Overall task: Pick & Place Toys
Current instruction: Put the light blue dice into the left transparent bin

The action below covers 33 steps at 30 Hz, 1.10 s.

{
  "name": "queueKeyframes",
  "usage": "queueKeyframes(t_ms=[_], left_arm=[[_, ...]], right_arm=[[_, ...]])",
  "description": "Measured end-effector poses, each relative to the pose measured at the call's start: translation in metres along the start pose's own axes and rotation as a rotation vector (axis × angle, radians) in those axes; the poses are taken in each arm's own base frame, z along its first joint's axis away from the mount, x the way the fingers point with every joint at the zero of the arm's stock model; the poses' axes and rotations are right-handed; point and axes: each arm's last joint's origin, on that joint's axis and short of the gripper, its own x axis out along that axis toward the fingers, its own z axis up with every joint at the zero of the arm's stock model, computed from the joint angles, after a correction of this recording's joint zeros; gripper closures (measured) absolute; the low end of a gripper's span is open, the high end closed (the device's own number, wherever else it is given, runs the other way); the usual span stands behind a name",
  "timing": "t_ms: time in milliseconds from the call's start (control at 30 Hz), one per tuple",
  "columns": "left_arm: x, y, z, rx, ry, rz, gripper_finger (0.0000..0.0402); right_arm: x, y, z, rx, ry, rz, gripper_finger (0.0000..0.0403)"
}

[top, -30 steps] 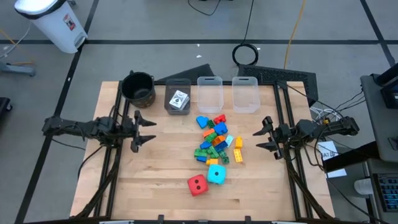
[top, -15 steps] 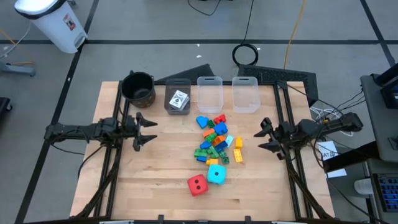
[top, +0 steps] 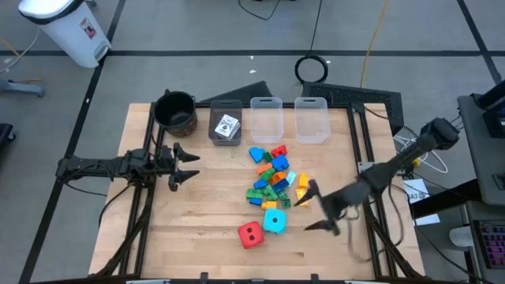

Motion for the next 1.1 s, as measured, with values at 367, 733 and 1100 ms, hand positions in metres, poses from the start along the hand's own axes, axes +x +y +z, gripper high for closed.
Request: queueKeyframes(t_ms=[367, 733, 1100], left_arm=[[0.000, 0.000, 0.000, 0.000, -0.003, -0.001, 0.0096], [0.000, 0.000, 0.000, 0.000, -0.004, -0.001, 0.0090], [0.000, 0.000, 0.000, 0.000, -0.004, -0.001, 0.0108]], right_arm=[[0.078, 0.029, -0.009, -0.490, 0.401, -0.022, 0.0044], [0.097, 0.015, -0.032, -0.659, 0.491, 0.078, 0.0062], [0.117, 0.023, -0.057, -0.737, 0.536, 0.118, 0.0145]])
